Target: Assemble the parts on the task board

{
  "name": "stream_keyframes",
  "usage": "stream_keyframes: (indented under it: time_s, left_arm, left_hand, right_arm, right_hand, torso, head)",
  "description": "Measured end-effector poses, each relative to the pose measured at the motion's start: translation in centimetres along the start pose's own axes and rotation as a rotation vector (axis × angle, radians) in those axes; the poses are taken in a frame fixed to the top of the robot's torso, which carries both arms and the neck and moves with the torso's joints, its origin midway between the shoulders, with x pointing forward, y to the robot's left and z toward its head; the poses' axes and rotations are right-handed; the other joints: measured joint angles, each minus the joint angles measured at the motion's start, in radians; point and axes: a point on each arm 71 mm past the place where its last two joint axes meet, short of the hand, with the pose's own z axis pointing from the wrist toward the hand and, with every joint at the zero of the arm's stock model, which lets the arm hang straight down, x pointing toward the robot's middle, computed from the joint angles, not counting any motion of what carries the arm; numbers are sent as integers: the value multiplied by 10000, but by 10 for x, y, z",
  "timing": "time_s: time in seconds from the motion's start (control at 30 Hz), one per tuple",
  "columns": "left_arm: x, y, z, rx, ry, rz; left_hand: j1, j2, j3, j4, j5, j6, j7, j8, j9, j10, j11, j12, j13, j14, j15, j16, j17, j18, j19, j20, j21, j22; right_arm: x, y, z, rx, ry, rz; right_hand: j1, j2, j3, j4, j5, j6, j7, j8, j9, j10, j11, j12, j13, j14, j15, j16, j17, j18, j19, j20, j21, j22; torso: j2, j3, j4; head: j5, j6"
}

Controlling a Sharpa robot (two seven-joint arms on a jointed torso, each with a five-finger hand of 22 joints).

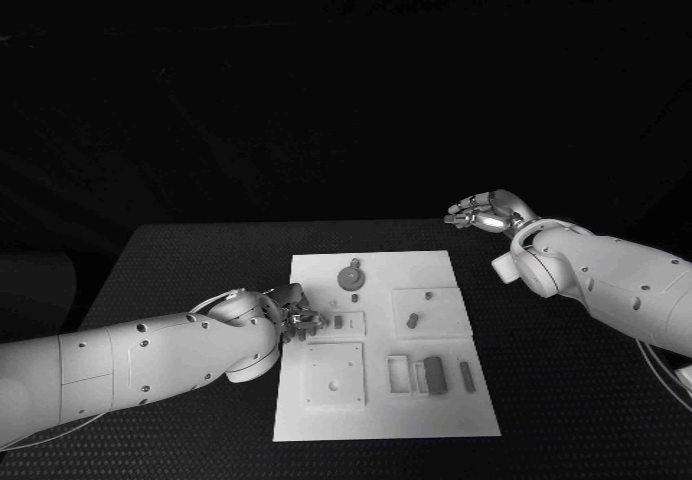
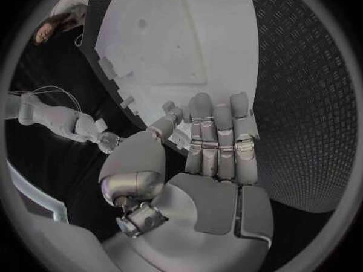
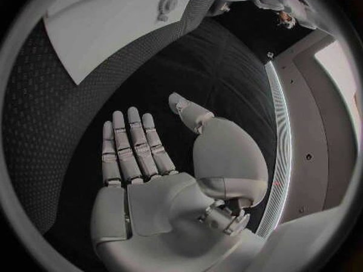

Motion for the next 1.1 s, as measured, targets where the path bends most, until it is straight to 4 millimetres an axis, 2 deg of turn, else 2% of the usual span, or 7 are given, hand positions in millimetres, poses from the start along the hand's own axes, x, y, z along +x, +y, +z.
stream_keyframes:
  time_s: [0.27,0.63,0.77,0.9,0.93,1.0,1.1]
  left_arm:
    - [0,0,0,26,-31,3]
    - [0,1,0,39,-108,-21]
    - [-1,5,-2,12,-119,-41]
    - [-5,5,-5,51,-124,-168]
    - [-8,4,-5,82,-162,-239]
    - [-20,-3,-5,209,-366,-443]
    - [-38,-10,-5,401,-670,-643]
  left_hand:
    - [-58,-137,-22,175,0,1,-1,0,41,1,0,0,29,1,-1,40,-10,-57,38,-38,40,-1]
    - [-107,-186,-33,240,0,0,-1,-1,49,1,0,0,39,1,-1,40,-9,-64,39,-37,40,-1]
    - [-209,-477,-64,426,0,0,-1,-61,72,0,0,-69,57,-28,-30,40,-27,-64,38,-37,40,-2]
    - [-454,-995,-98,735,-66,-63,55,-95,102,-54,54,-116,73,-38,-40,40,-27,-88,0,-75,40,-2]
    - [-500,-1171,-50,855,-66,-159,68,-149,116,-75,75,-116,79,-79,-70,40,-36,-100,0,-75,40,-2]
    - [-523,-1377,56,998,-66,-301,112,-212,122,-183,110,-170,89,-159,-23,40,-41,-124,-76,-69,39,-2]
    - [-450,-1452,171,1113,-66,-793,309,-426,136,-618,288,-348,80,-547,73,-105,-111,-125,-410,46,-161,-3]
  right_arm:
    - [0,0,0,2,14,3]
    - [0,0,0,7,22,5]
    - [0,0,0,11,23,5]
    - [-1,-1,0,29,8,-2]
    - [-1,-1,0,33,4,-4]
    - [0,-1,1,36,6,-4]
    - [0,-2,1,40,16,0]
  right_hand:
    - [0,0,0,0,0,-70,-3,0,-12,0,0,0,-11,0,0,0,19,0,0,0,0,16]
    - [0,0,0,0,0,-70,-3,35,-29,0,0,0,-24,-70,0,-66,28,0,0,0,-76,38]
    - [0,0,0,0,0,-70,-3,34,-35,0,0,0,-34,-70,0,-66,28,0,0,0,-76,48]
    - [0,0,0,0,0,-70,-4,34,-39,0,0,0,-35,-69,-1,-66,32,0,0,0,-76,48]
    - [0,0,0,0,0,-70,-4,34,-39,0,0,0,-34,-69,-1,-66,38,0,0,0,-76,54]
    - [0,0,0,0,0,-70,-4,34,-39,-9,-9,0,-34,-69,-1,-66,38,0,0,0,-76,58]
    - [0,0,0,0,0,-70,-4,33,-39,-37,-38,0,-34,-104,34,-104,38,0,0,0,-115,58]
  torso:
    - [0,0,0]
    - [-2,-2,4]
    - [-2,-2,6]
    - [-3,-6,6]
    - [-4,-7,6]
    - [-5,-6,5]
    - [-4,-6,-1]
  head:
    - [-19,10]
    - [-61,-6]
    - [-59,7]
    - [-81,34]
    - [-91,42]
    - [-105,58]
    - [-123,96]
